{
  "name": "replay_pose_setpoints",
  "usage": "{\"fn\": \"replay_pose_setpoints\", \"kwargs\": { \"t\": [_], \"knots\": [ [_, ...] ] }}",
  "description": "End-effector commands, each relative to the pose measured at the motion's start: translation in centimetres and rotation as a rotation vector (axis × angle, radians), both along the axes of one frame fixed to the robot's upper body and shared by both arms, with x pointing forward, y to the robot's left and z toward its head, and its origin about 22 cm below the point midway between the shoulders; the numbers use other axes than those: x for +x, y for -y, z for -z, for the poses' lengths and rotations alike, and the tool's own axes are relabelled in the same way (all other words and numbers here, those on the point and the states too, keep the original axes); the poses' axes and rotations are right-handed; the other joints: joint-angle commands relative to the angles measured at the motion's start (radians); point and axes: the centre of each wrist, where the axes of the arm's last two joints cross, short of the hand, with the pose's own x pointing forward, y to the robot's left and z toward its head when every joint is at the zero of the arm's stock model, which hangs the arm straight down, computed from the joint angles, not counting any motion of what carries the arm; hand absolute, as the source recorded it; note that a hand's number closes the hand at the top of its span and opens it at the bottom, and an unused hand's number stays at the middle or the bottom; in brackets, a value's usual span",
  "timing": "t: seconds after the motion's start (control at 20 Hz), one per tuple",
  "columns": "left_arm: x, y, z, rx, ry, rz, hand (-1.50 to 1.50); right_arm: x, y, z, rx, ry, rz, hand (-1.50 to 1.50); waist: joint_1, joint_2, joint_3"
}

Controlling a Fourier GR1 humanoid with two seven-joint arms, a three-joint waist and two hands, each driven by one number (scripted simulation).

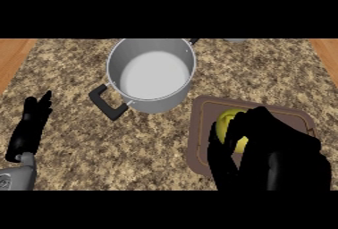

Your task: Pick the lemon from the tray and place it in the pot

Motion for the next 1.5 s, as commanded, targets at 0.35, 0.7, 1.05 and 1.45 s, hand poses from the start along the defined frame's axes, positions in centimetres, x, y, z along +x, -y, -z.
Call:
{"fn": "replay_pose_setpoints", "kwargs": {
  "t": [0.35,0.7,1.05,1.45],
  "knots": [
    [0.3,1.8,0.9,0.002,0.010,0.029,0.00,7.5,-4.9,-6.9,0.095,-0.140,-0.005,1.50,0.036,0.006,0.000],
    [0.7,0.7,0.2,0.005,0.016,0.045,0.00,14.0,-6.7,-7.9,0.135,-0.270,-0.024,1.50,0.042,0.013,0.000],
    [0.9,1.9,-0.3,-0.008,0.020,0.057,0.00,18.2,-8.2,-4.1,0.185,-0.423,-0.031,1.50,0.057,0.014,0.001],
    [1.7,1.9,-0.7,-0.010,0.010,0.084,0.00,21.5,-6.9,0.1,0.398,-0.487,-0.068,-1.50,0.058,0.021,0.001]
  ]
}}
